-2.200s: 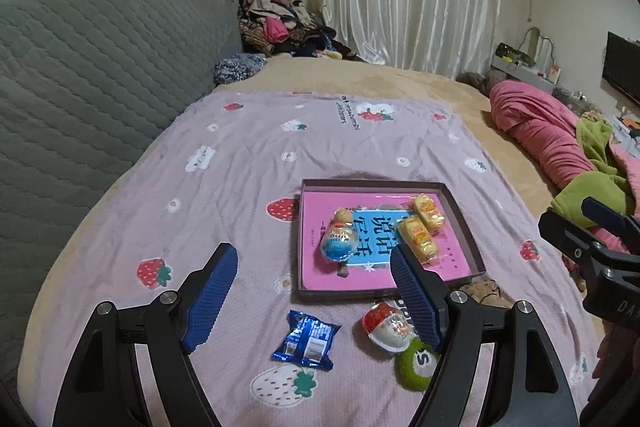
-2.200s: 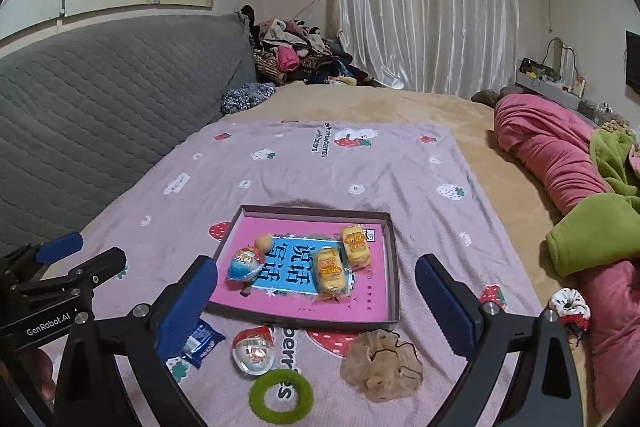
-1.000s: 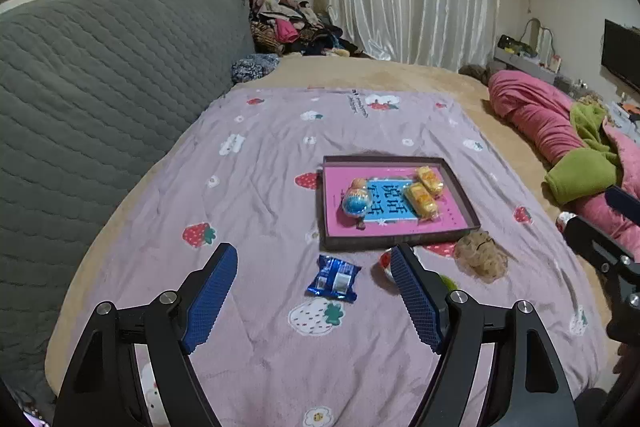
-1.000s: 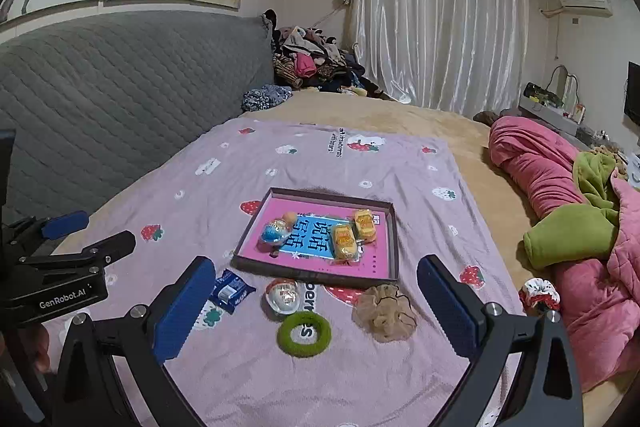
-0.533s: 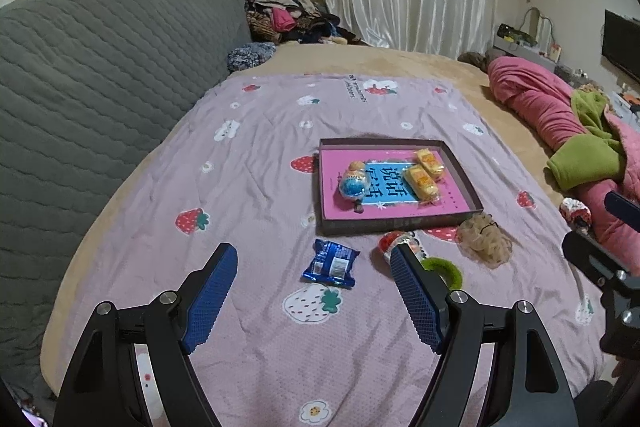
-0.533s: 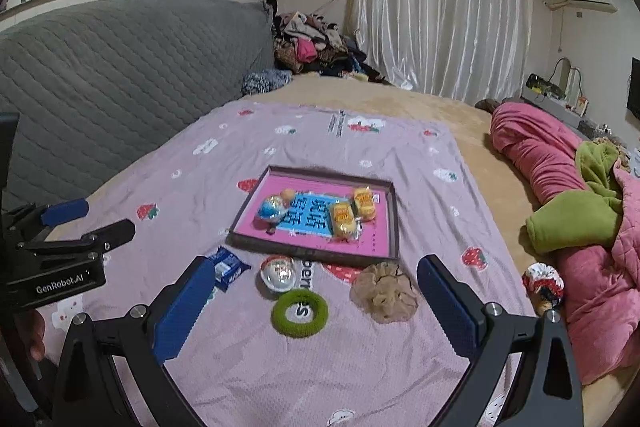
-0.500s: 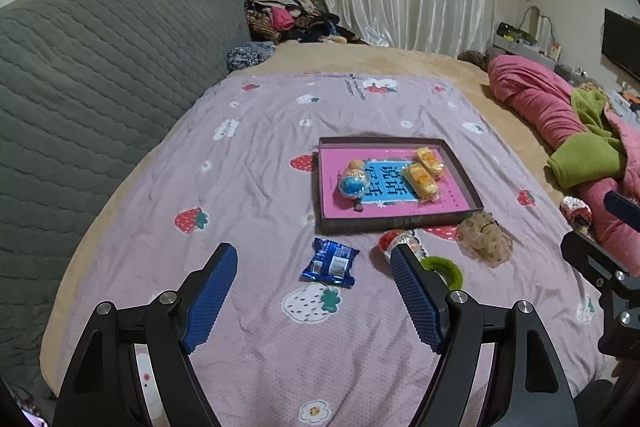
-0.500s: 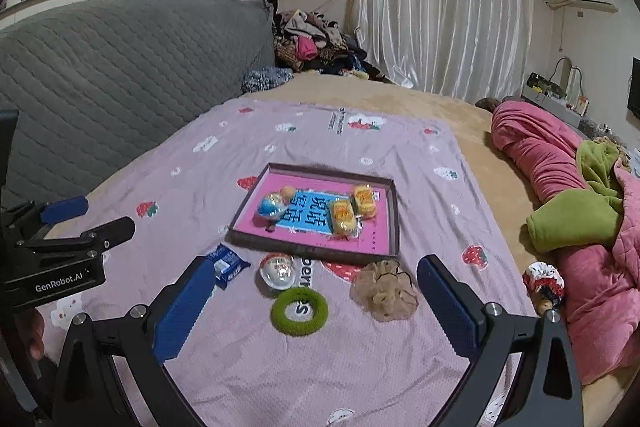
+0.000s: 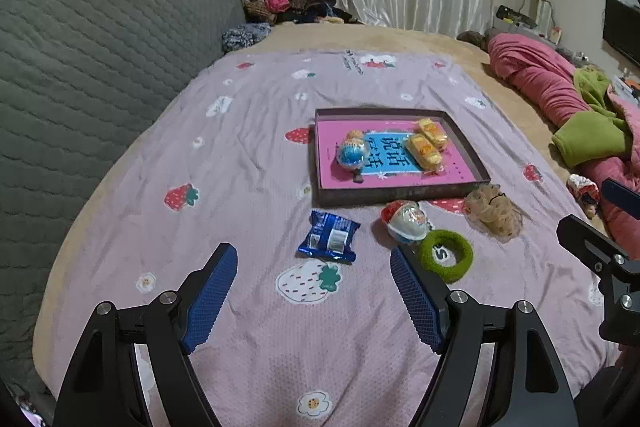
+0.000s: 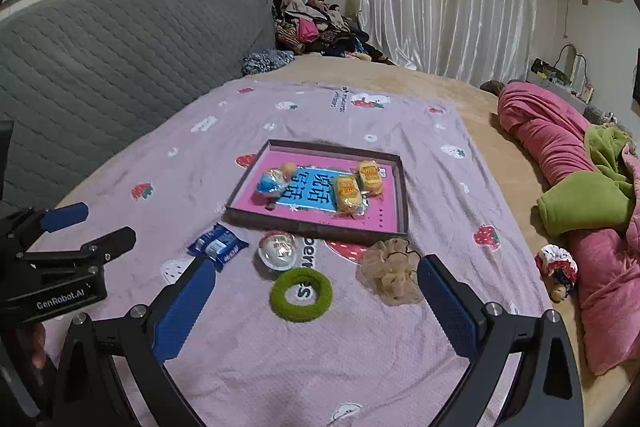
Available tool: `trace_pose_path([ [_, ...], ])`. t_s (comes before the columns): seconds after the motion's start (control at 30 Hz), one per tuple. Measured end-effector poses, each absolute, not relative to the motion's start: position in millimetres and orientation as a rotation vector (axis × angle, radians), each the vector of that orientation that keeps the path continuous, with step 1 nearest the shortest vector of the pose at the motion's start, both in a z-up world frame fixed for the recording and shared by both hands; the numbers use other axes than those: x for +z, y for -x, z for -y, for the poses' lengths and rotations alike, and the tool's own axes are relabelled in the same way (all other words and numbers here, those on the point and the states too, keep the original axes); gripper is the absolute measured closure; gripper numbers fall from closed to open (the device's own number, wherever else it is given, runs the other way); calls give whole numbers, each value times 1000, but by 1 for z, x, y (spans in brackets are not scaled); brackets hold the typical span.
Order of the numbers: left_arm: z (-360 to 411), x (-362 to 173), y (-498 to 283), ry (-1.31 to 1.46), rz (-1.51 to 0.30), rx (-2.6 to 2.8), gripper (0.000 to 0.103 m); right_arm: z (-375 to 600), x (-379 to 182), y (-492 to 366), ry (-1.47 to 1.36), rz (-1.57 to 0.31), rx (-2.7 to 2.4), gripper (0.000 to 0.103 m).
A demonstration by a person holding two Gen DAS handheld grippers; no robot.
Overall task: Organize objects
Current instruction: 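Withdraw both open tools from the tray toward the remaining items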
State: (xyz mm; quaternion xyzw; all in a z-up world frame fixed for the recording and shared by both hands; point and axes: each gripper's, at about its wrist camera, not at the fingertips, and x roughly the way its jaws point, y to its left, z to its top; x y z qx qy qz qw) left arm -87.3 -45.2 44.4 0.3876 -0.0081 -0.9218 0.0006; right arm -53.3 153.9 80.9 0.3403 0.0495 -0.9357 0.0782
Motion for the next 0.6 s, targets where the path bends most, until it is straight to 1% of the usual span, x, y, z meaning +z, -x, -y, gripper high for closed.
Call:
trace_pose_path([
  [0.27,47,23,97,-1266,22,-2874,23,-155,60,59,-1068,-149,-2786,1],
  [0.6,40,-18,108,-1343,86,-2855,23,-157,21,75,-1169,-164,-2771,1],
])
